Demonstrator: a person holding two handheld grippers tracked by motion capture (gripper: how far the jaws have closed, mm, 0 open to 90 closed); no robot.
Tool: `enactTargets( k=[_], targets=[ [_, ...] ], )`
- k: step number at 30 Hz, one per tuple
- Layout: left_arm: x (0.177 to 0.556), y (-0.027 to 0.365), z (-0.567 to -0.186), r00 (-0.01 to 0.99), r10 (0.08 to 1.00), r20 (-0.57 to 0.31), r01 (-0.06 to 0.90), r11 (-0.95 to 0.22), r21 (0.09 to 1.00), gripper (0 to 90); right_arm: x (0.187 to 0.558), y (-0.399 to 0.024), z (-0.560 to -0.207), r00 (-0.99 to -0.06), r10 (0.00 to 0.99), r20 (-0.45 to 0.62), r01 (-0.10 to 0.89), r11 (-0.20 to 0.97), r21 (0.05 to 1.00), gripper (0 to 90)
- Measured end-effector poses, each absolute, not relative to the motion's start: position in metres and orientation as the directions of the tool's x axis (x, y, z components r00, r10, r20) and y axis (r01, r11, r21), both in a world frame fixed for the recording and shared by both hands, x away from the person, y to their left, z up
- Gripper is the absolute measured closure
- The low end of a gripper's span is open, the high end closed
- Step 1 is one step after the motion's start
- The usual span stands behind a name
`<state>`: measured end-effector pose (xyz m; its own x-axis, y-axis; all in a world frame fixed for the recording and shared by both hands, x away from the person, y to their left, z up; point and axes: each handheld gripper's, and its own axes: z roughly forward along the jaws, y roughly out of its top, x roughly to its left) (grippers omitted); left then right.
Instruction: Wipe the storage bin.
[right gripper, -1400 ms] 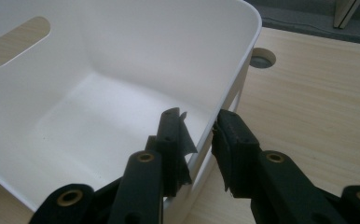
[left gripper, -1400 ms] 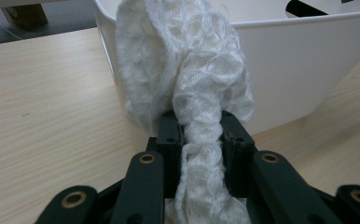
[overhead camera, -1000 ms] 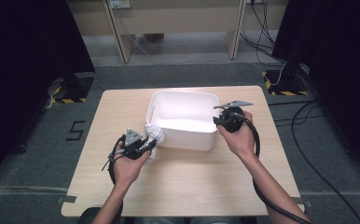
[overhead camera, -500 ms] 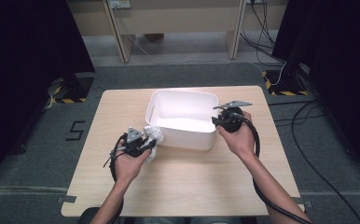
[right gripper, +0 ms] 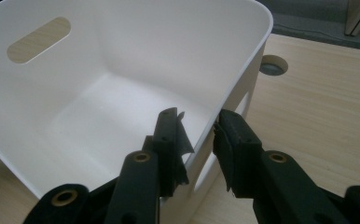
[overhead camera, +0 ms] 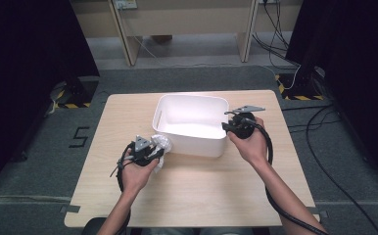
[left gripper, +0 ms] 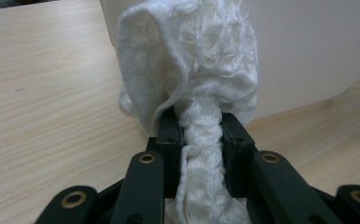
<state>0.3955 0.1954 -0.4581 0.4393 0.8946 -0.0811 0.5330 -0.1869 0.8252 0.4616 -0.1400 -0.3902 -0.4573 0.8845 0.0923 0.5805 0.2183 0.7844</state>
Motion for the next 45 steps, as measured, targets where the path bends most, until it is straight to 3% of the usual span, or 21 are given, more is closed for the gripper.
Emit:
enactTargets(
  k=[45],
  targets=[
    [0.409, 0.188, -0.493, 0.442, 0.893, -0.082, 0.636, -0.248, 0.731, 73.0, 0.461, -0.141, -0.391, -0.451, 0.886, 0.110, 0.587, 0.201, 0.785, 70.3]
  ],
)
